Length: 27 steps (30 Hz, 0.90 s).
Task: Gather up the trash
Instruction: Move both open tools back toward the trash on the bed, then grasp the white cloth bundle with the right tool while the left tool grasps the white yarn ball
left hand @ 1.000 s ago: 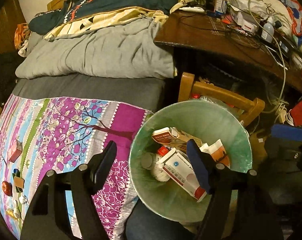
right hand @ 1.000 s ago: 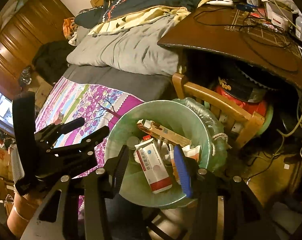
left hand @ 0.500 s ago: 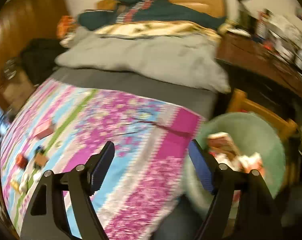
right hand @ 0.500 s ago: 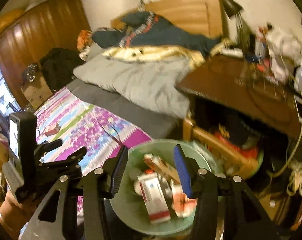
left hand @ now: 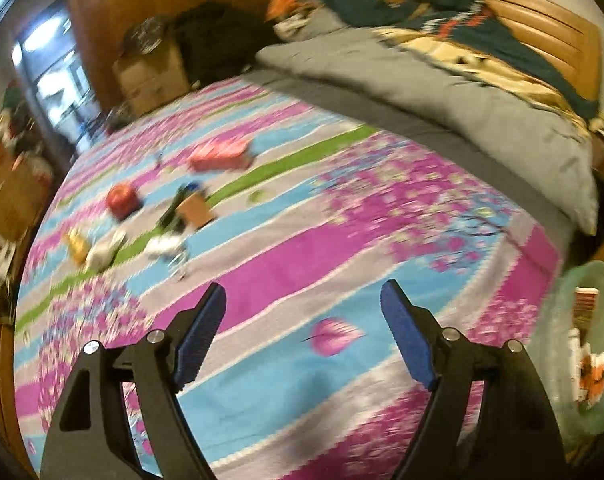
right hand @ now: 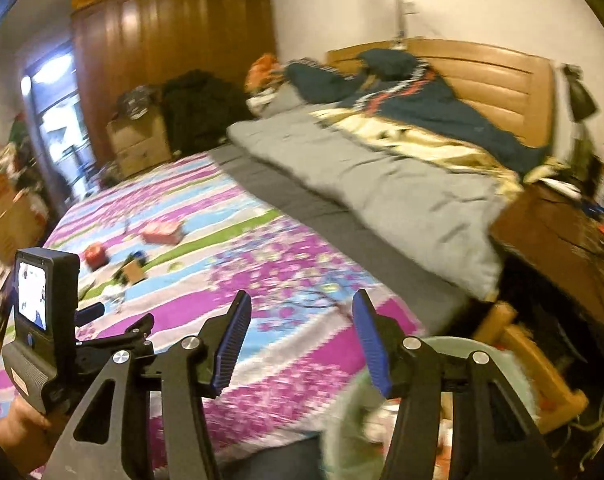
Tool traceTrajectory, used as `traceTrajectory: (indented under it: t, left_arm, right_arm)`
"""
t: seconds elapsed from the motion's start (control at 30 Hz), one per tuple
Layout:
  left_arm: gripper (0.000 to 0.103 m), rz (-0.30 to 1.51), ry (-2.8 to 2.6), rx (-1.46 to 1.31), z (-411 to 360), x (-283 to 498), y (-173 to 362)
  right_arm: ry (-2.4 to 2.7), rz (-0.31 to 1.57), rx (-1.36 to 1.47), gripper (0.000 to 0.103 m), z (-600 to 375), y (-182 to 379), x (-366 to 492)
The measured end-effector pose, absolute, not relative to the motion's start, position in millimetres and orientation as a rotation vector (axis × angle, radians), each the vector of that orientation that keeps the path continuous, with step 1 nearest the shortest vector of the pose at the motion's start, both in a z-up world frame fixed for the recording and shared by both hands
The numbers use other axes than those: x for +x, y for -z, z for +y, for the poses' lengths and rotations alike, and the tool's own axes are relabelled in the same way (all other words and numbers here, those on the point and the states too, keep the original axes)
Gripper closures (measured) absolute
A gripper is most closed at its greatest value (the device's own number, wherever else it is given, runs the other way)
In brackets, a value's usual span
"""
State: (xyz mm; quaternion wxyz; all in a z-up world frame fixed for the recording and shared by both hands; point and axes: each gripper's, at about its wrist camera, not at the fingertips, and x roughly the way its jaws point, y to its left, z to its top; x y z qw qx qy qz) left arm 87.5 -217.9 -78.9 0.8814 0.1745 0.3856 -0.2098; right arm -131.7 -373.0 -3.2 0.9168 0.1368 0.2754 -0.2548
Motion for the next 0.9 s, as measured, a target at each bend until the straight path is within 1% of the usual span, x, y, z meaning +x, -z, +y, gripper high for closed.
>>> traceTrajectory:
  t: [0.2,0.33,0.47,0.6,0.63,0.67,0.77,0.9]
  left_arm:
    - [0.027,0.897,0.293,0.27,-150.5,128.2,106.4]
    - [0.027,0.924,0.226,0.224,-98.5,158.3,116.9]
    - [0.027,0.936,0.207,0.175,-36.5,208.2,116.4]
    - [0.027,0.953,0.244,0.149,17.0,278.7,115.7]
    - [0.027,0.961,0.257,0.13,25.9,294.2,115.5]
    - [0.027,0.973,0.276,0.108,33.9,308.1,116.1]
    - [0.027,0.977,0.344,0.077,46.9,343.1,117.3]
    - [0.027,0.987,0.366,0.111,49.2,378.2,131.9]
  right_arm:
    - [0.366,0.666,0.254,0.048,-339.9,33.0,-49.5]
    - [0.226,0.73,0.217,0.048,-310.5,57.4,6.8]
    - [0.02,0.782,0.175,0.048,-265.5,82.2,62.4]
    - [-0.187,0.814,0.104,0.048,-216.4,103.3,129.4]
    - [-0.232,0.813,0.088,0.041,-204.0,107.8,151.9]
    - [-0.264,0.814,0.076,0.037,-196.1,111.2,168.1]
    - [-0.36,0.821,0.017,0.037,-170.4,122.0,222.2]
    - [-0.416,0.864,-0.074,0.037,-150.1,141.8,275.3]
